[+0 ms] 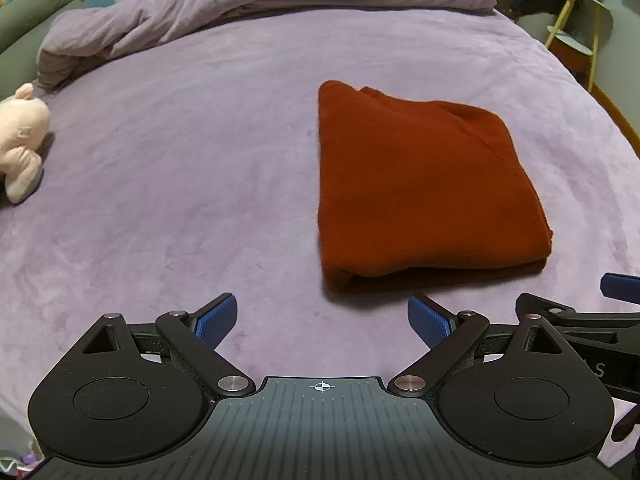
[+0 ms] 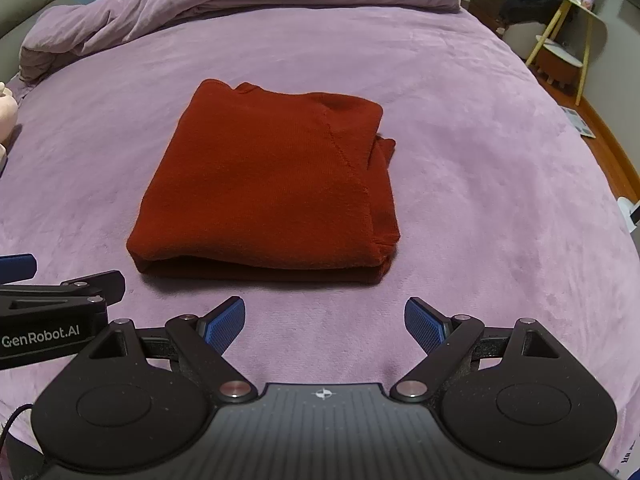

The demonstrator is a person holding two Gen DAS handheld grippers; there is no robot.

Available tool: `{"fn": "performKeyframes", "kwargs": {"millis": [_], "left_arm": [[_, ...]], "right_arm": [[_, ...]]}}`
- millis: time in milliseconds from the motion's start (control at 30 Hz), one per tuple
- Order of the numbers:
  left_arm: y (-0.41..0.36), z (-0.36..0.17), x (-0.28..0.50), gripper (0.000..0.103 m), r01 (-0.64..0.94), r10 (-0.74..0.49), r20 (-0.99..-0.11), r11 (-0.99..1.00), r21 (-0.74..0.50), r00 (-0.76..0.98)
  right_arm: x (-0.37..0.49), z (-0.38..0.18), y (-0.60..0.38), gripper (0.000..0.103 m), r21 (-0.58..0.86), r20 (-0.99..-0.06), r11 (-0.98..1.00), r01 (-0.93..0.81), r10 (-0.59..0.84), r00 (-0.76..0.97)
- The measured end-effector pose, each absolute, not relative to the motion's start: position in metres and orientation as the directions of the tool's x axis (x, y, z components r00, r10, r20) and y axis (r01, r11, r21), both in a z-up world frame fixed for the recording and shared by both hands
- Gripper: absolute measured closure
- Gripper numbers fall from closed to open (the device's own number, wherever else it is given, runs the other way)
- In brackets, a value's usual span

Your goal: Fold small clothes

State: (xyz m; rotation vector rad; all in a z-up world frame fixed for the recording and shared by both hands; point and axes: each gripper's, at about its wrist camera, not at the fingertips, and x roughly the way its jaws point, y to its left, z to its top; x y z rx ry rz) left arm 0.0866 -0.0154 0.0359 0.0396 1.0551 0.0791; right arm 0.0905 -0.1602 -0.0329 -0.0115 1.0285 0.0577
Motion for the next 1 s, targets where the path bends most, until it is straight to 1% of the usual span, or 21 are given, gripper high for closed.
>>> {"fn": "performKeyframes", "kwargs": {"millis": [1000], "left_arm": [[-0.0169, 0.0381, 0.0893, 0.007, -0.055, 0.101, -0.866, 0.995, 0.085, 0.489]], "right_arm": [[0.0926, -0.0269, -0.161, 0.015, 0.013, -0.849, 0.998, -0.054, 0.039, 0.526]]}}
